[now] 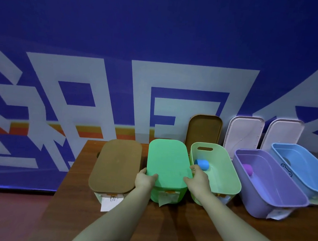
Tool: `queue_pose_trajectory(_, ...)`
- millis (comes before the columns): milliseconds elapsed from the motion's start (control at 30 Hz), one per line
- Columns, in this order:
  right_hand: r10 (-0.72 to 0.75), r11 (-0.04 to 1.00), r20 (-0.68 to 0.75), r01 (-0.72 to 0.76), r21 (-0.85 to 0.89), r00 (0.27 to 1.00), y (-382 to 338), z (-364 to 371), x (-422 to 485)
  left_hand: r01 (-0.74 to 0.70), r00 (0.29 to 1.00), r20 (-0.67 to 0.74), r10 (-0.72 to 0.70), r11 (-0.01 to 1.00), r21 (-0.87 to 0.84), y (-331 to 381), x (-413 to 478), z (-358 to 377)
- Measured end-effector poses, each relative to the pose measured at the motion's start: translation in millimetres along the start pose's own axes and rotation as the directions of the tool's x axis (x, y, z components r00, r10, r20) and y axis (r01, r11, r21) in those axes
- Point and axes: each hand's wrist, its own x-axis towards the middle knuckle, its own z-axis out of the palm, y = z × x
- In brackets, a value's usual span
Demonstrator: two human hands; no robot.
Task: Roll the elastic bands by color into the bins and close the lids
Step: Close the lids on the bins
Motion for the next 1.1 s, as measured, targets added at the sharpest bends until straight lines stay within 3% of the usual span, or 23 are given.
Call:
queue_pose_trajectory(233, 0.004, 0.998, 0.103, 0.001, -0.055, 0.995, 7.1, 0.0, -0.1, 0.010, 1.000, 0.014, -0.010, 1.000, 0.003, -7.3, 3.6, -0.8)
queue_pose_trajectory(433, -0.030, 0.975, 0.169, 0.066, -0.212, 0.985, 12.8, -3.9, 0.7, -0.034, 0.999, 0.016, 0.032, 0.986, 0.165, -3.9, 3.4, -0.2)
queue_pose_trajectory(567, -0.033, 0.954, 0.190, 0.088, -0.286, 0.981, 7.3, -9.7, 4.3, -0.146, 0.989, 0.034, 0.147, 0.873, 0.466, 8.4, -3.3, 6.9)
queue_pose_trajectory(667, -0.086, 0.859, 0.145, 0.147, -0.490, 0.986, -4.4, -19.7, 8.4, -0.274, 0.958, 0.088, 0.273, 0.778, 0.566, 18.1, -5.7, 7.9)
queue_pose_trajectory(767, -0.204, 0.770, 0.086, 0.215, -0.600, 0.975, -11.6, -20.1, 11.0, -0.347, 0.936, 0.169, 0.310, 0.719, 0.603, 22.8, -2.2, 7.3)
queue_pose_trajectory(867, -0.286, 0.762, 0.181, 0.338, -0.552, 0.941, -10.8, -11.2, 19.4, -0.345, 0.938, 0.204, 0.281, 0.693, 0.633, 24.7, 5.3, 8.0)
queue_pose_trajectory(1000, -0.191, 0.692, 0.307, 0.350, -0.632, 0.932, -10.5, -2.3, 33.1, -0.359, 0.933, 0.227, 0.280, 0.654, 0.666, 32.2, 15.2, 9.3)
queue_pose_trajectory(1100, -0.145, 0.698, 0.338, 0.338, -0.631, 0.930, -12.9, 1.7, 45.9, -0.372, 0.926, 0.236, 0.294, 0.605, 0.704, 39.6, 23.4, 10.7)
